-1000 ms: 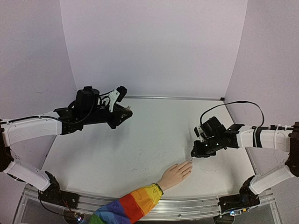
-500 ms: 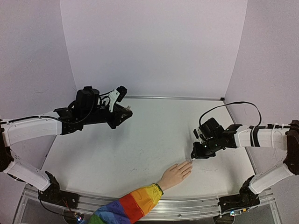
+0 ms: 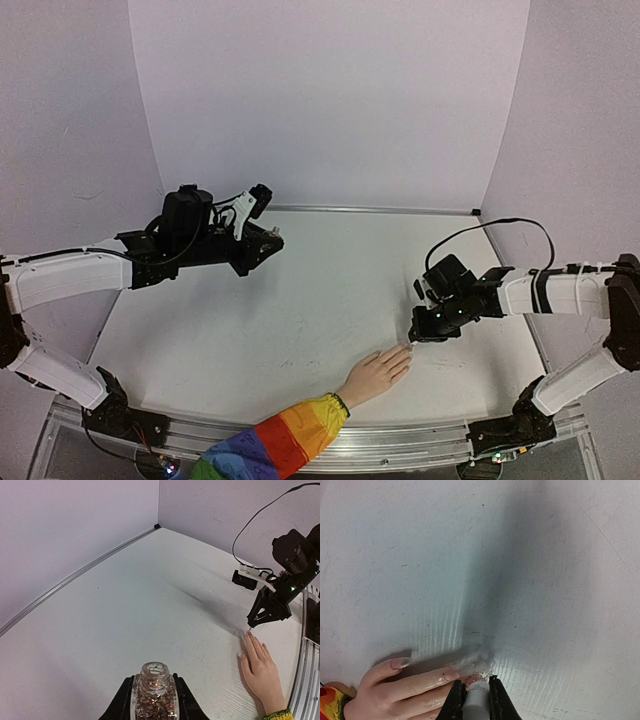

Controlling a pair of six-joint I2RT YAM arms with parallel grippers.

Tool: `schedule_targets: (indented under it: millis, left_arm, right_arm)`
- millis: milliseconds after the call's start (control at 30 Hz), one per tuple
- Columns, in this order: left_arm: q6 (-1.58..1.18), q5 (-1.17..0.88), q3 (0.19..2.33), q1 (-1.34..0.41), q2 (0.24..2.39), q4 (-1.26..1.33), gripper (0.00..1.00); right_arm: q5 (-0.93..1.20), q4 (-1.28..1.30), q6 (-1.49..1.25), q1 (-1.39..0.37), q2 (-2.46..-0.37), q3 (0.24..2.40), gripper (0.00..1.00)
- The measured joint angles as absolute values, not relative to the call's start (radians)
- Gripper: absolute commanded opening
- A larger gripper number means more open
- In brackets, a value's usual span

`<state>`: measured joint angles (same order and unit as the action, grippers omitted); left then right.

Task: Paint the nails

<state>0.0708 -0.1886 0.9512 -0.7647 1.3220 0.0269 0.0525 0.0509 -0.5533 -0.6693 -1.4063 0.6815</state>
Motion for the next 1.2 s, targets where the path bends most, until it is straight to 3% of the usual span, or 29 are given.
schedule_targets:
  millis: [433,633,1033,1200]
  left_arm:
    - [0.07,-0.206,0.951,-0.765,1.322,0.027,0.0]
    - [0.078,-0.324,0.954,-0.763,1.328,0.027,0.0]
    - [0.178,-0.606,1.077,-0.763,1.409,0.027,0.0]
    - [0.209,-0.63,1.08,-0.763,1.409,0.027,0.0]
  right_arm:
    - [-0.049,0.054,-0.596,-0.669,-1.405,0.713,0.0]
    - [-0.067,0.084,-0.541,-0.669,-1.332,0.796,0.0]
    - [0.327,-0.124,-0.276,-0.779,-1.326,1.194,0.0]
    - [0.362,-0.141,-0.252,-0.829,-1.393,1.293,0.0]
